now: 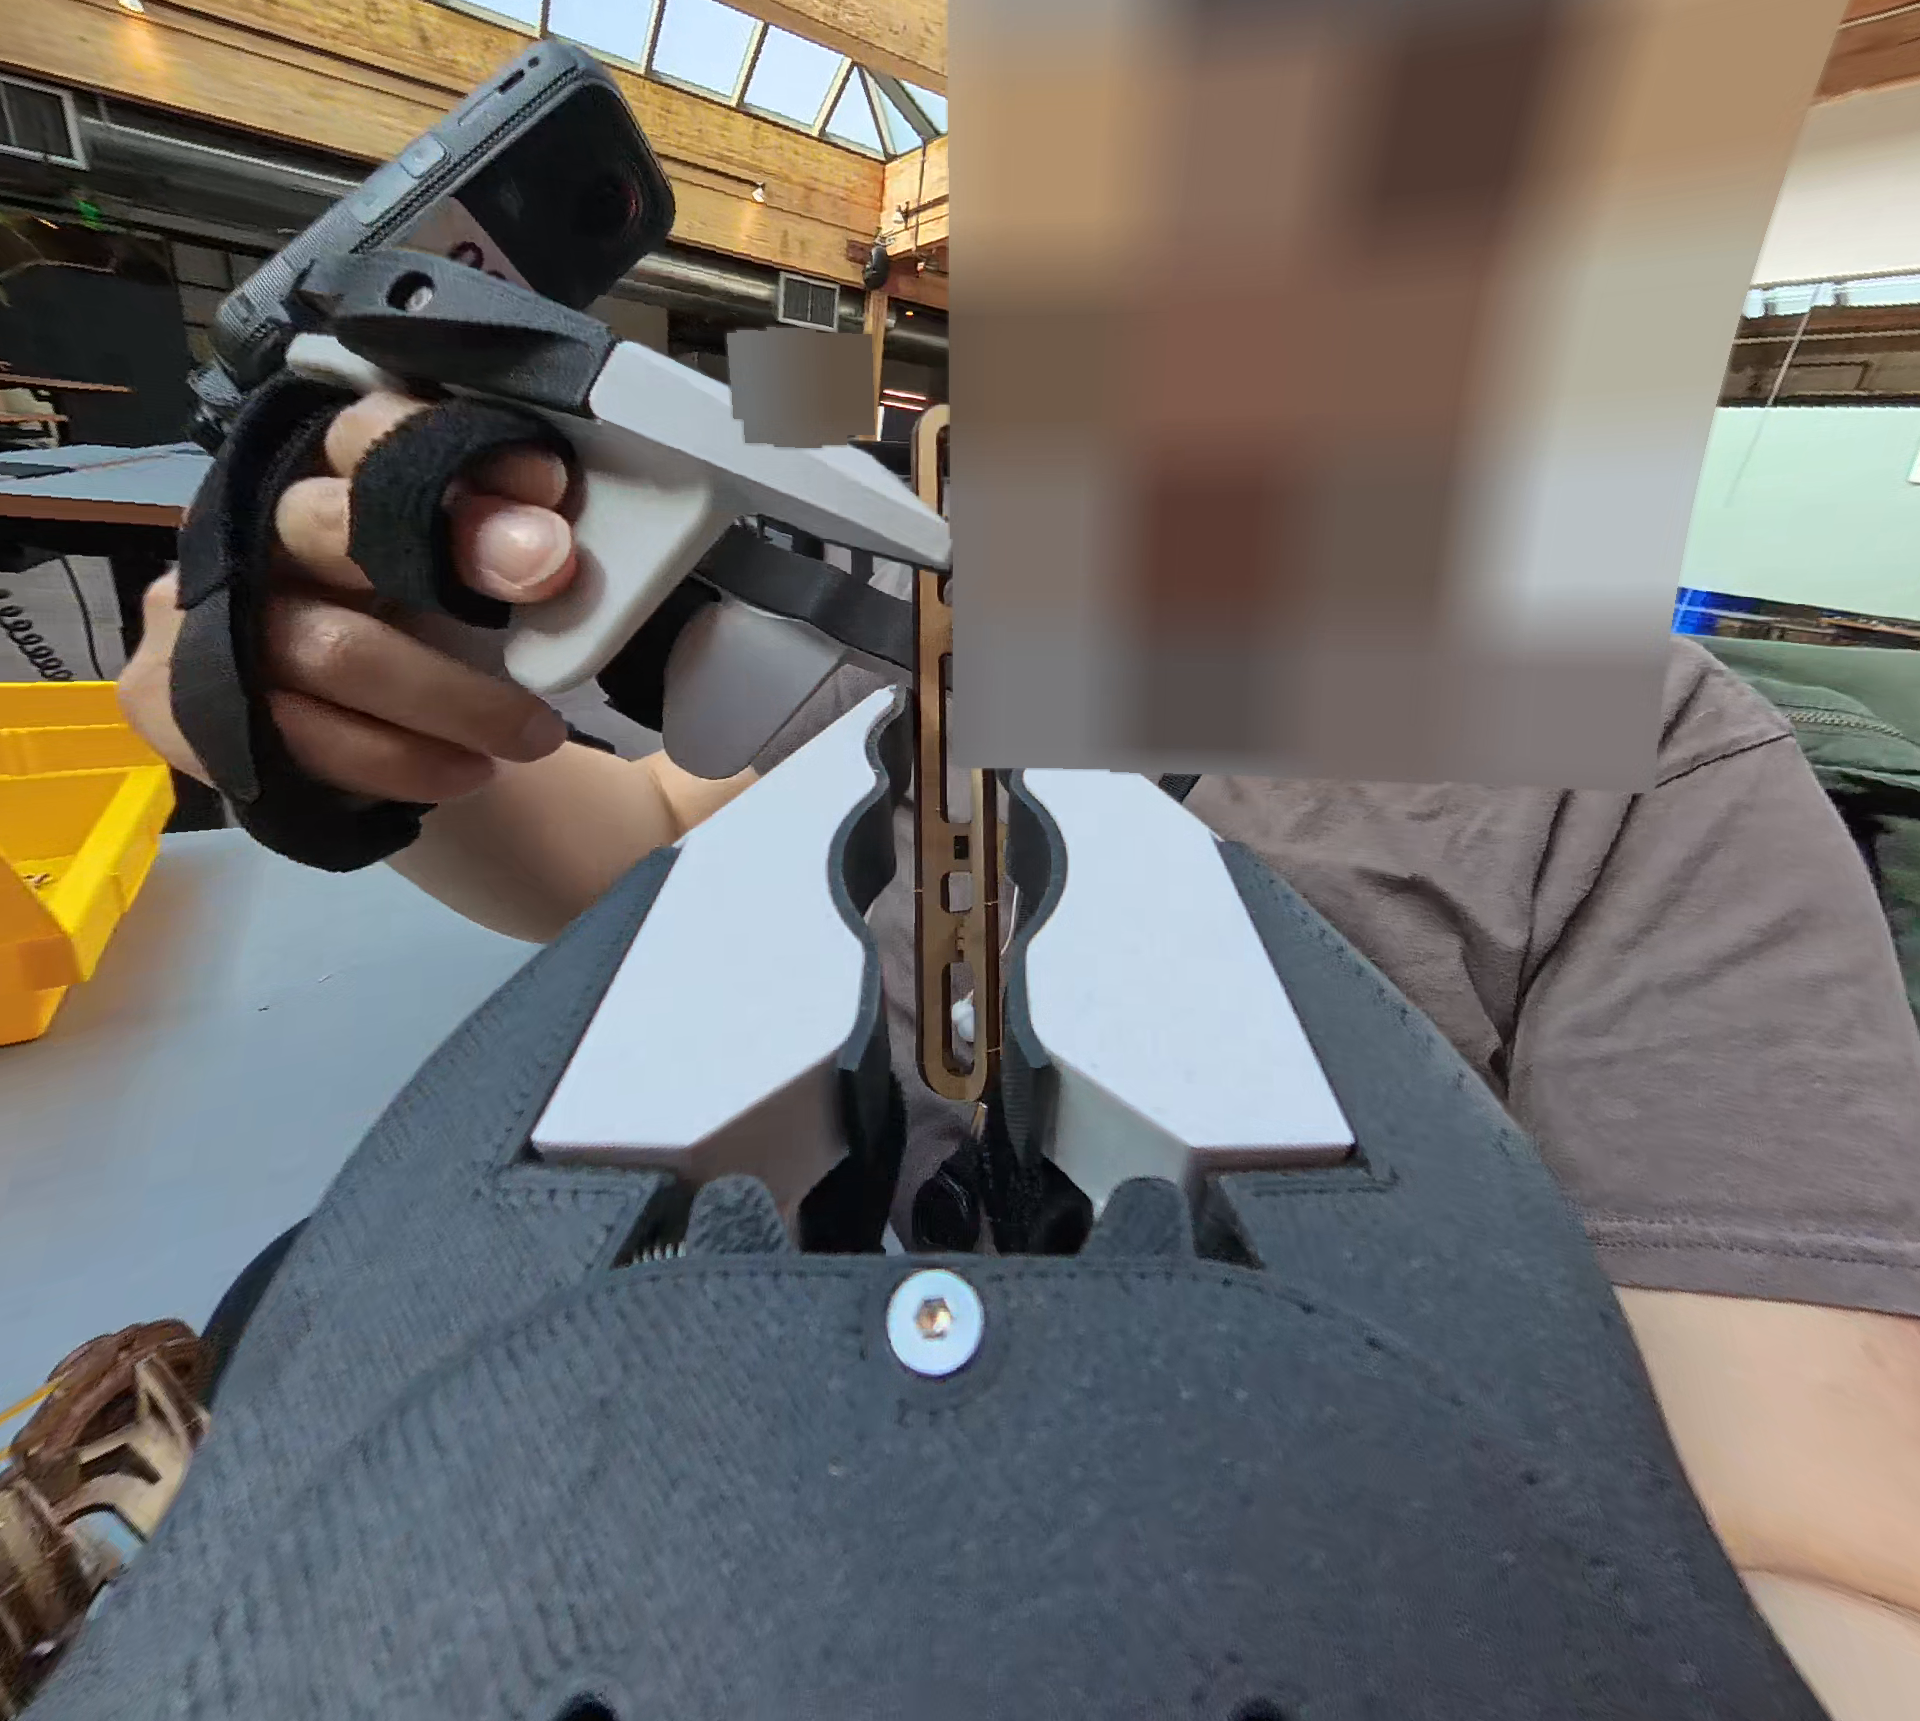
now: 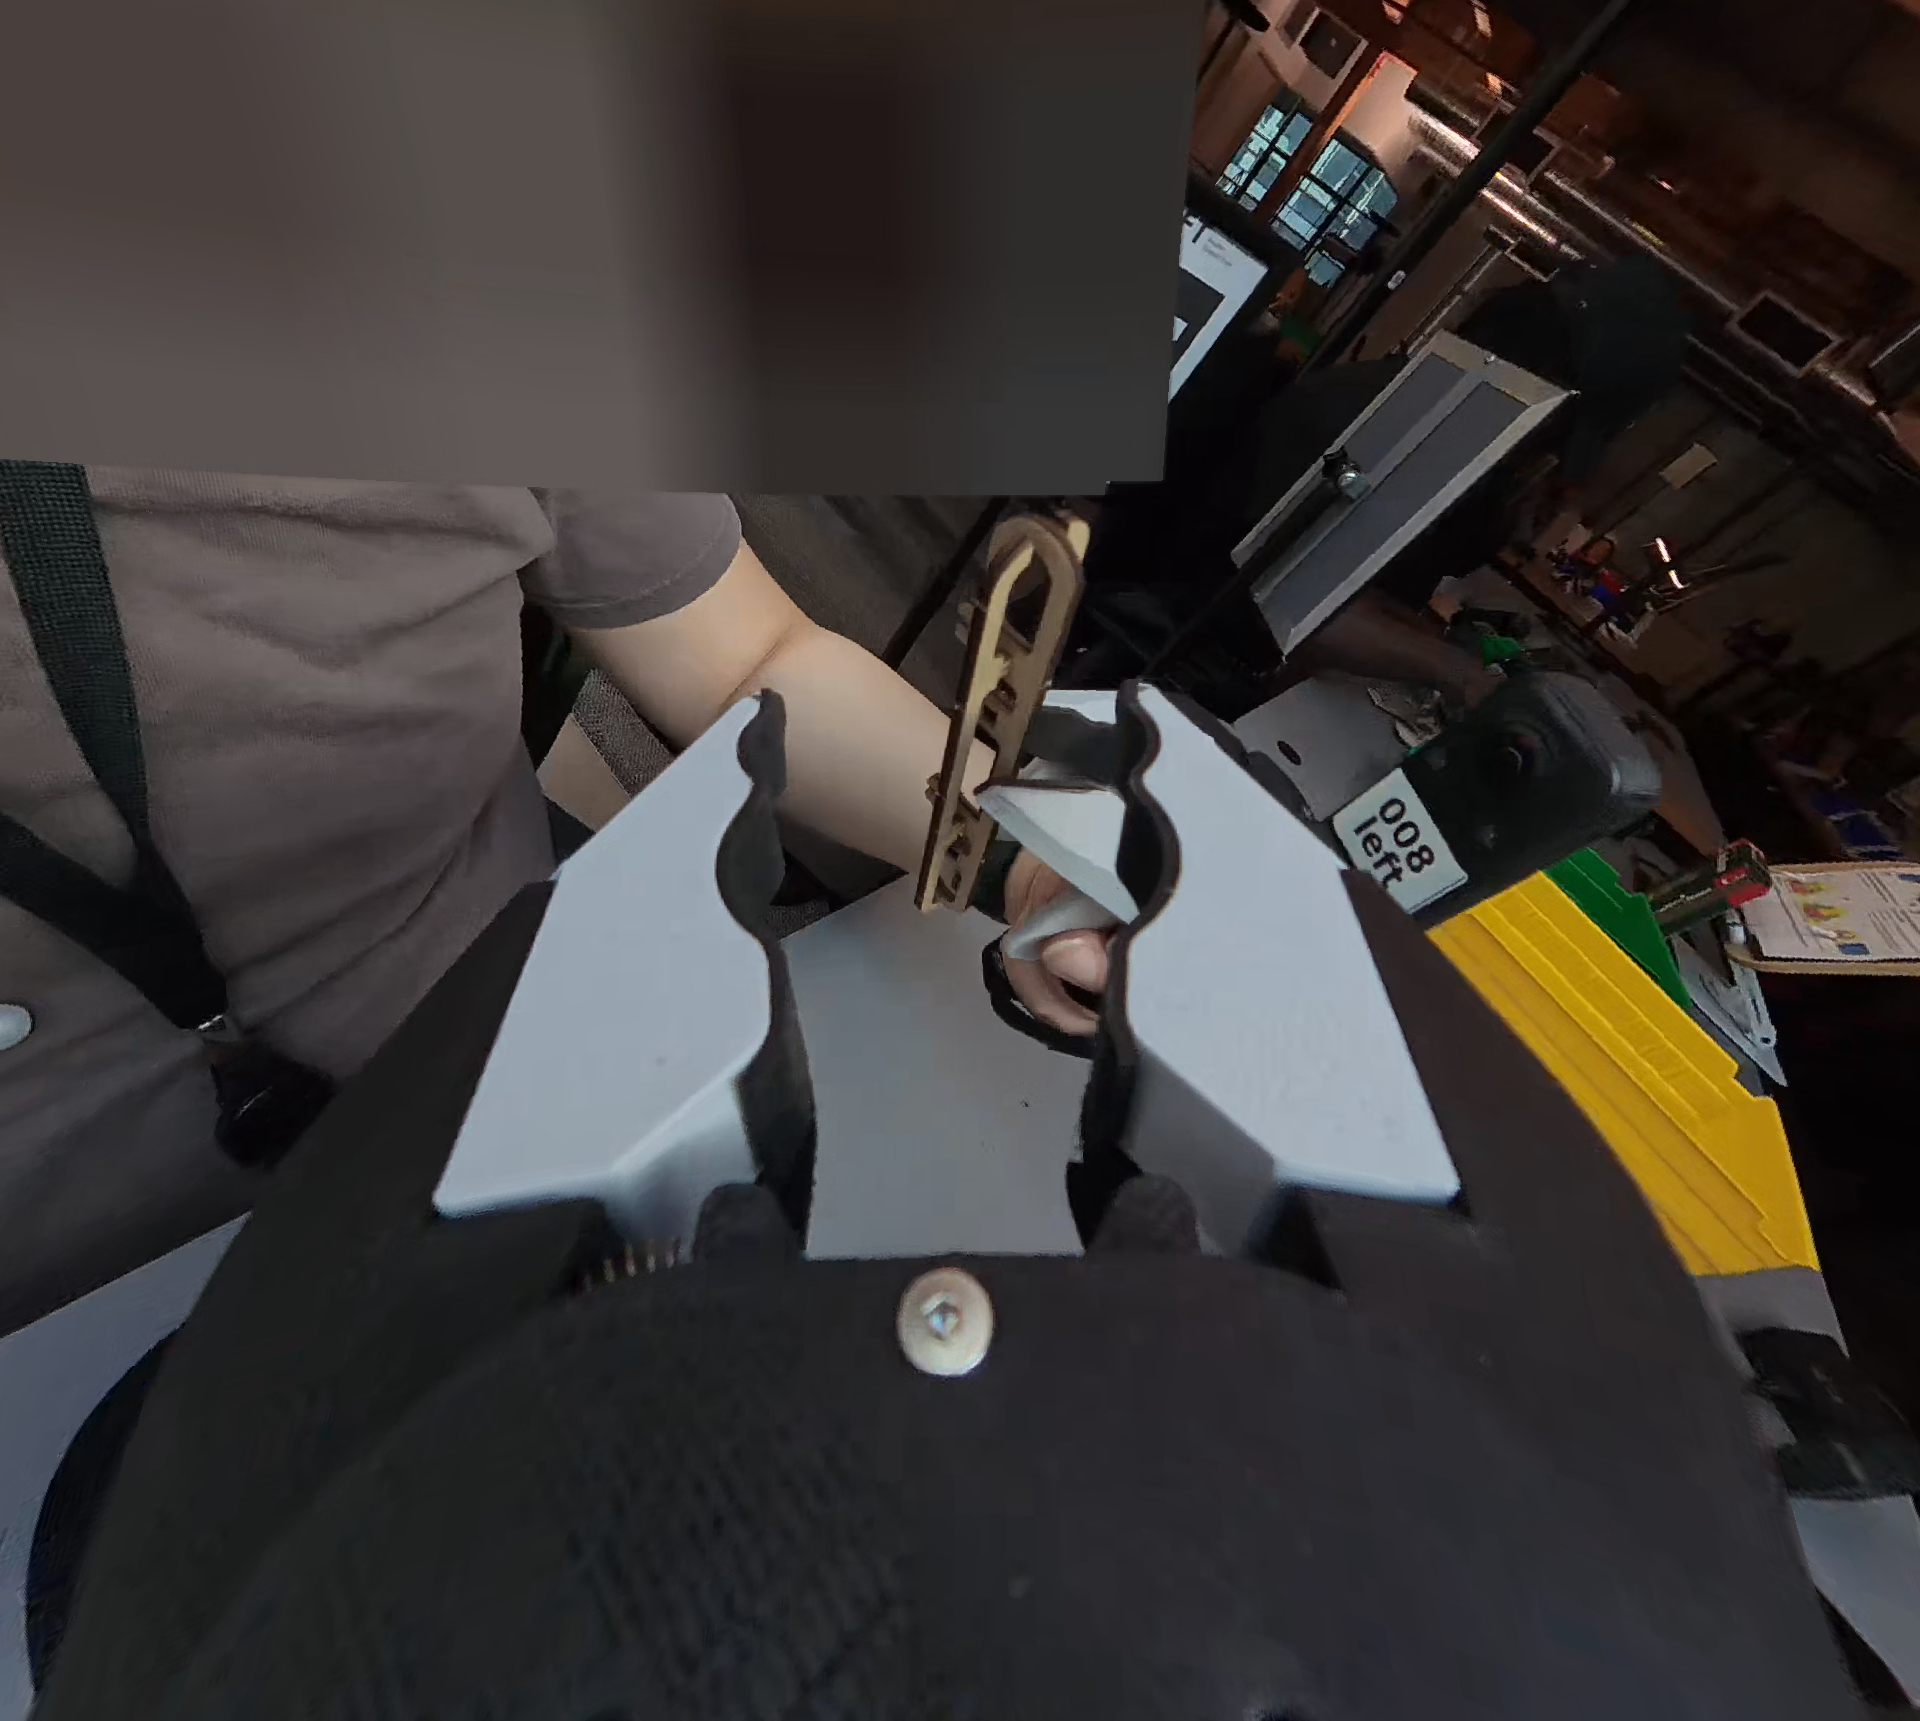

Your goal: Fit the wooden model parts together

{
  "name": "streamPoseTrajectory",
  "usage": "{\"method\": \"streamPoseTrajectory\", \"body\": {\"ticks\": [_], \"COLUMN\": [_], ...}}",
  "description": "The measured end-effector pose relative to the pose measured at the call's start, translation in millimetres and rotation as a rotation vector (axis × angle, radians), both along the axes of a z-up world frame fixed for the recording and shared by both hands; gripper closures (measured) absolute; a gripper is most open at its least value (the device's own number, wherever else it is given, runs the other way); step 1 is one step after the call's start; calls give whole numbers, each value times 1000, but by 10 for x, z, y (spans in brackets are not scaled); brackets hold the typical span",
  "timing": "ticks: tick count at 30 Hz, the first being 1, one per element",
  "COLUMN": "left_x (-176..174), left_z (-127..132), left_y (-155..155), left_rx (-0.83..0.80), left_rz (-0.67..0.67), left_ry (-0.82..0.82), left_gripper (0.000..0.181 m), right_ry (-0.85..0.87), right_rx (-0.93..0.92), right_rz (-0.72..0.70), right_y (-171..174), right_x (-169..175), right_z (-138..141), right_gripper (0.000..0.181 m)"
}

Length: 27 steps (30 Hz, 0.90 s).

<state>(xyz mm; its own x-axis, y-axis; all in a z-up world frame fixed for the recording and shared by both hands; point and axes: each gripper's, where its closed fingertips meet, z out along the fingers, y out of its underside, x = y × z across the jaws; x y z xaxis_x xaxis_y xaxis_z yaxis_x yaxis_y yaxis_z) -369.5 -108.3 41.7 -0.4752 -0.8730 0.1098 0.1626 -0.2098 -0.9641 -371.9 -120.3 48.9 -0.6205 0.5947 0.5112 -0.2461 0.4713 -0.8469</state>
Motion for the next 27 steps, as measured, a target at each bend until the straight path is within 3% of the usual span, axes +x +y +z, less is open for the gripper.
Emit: {"method": "streamPoseTrajectory", "body": {"ticks": [5,13,27], "left_x": [170,326,311], "left_z": [-22,-90,-113], "left_y": [-92,-79,-25], "left_rx": [-78,-124,-157], "left_rz": [-143,-246,-274], "left_ry": [46,48,1], "left_gripper": [169,169,169], "right_ry": [31,-24,-36], "right_rx": [37,86,59], "right_rz": [22,88,88], "right_y": [-26,-91,-45], "right_x": [75,233,236], "right_z": [31,-133,-153], "right_gripper": [133,158,161]}}
